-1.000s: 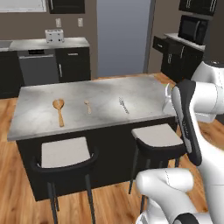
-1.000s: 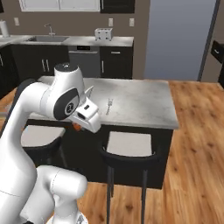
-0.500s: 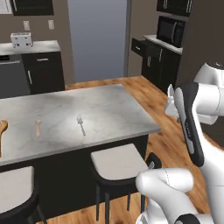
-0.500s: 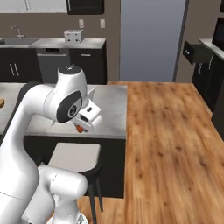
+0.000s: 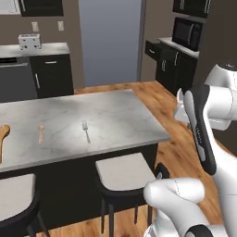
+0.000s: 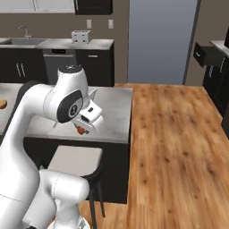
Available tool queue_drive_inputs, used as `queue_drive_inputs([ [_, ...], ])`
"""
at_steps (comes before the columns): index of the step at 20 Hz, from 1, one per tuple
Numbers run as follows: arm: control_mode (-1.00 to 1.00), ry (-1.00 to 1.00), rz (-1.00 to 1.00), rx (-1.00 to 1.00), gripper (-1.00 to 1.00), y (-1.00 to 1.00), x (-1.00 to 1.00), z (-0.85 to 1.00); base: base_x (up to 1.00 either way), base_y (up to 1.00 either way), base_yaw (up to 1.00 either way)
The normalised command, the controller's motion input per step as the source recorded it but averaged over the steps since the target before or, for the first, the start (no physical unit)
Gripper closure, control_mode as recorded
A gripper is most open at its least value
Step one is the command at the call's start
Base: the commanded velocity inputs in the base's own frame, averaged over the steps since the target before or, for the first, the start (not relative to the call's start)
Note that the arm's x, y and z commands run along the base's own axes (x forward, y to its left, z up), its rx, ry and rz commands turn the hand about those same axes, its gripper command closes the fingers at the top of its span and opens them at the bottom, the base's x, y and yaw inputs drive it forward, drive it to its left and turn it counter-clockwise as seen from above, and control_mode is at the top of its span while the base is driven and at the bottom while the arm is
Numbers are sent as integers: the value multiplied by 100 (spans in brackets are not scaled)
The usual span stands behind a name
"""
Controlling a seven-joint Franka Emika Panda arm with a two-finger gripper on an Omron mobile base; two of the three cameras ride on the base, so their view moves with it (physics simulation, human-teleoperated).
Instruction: Pick up the metallic utensils from the counter and place them in the open drawer. Make sure not to pick up any wooden utensils.
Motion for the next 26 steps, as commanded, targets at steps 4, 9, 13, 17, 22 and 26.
queue_drive_inputs([
  [4, 100, 0, 0, 0, 100, 0, 0, 0, 3, -100, -8],
  [9, 100, 0, 0, 0, 100, 0, 0, 0, -3, -100, -15],
  [13, 100, 0, 0, 0, 100, 0, 0, 0, 78, -62, 2],
  [17, 100, 0, 0, 0, 100, 0, 0, 0, 100, -75, 29],
  [22, 100, 0, 0, 0, 100, 0, 0, 0, 100, -78, 29],
  [26, 100, 0, 0, 0, 100, 0, 0, 0, 100, -81, 20],
])
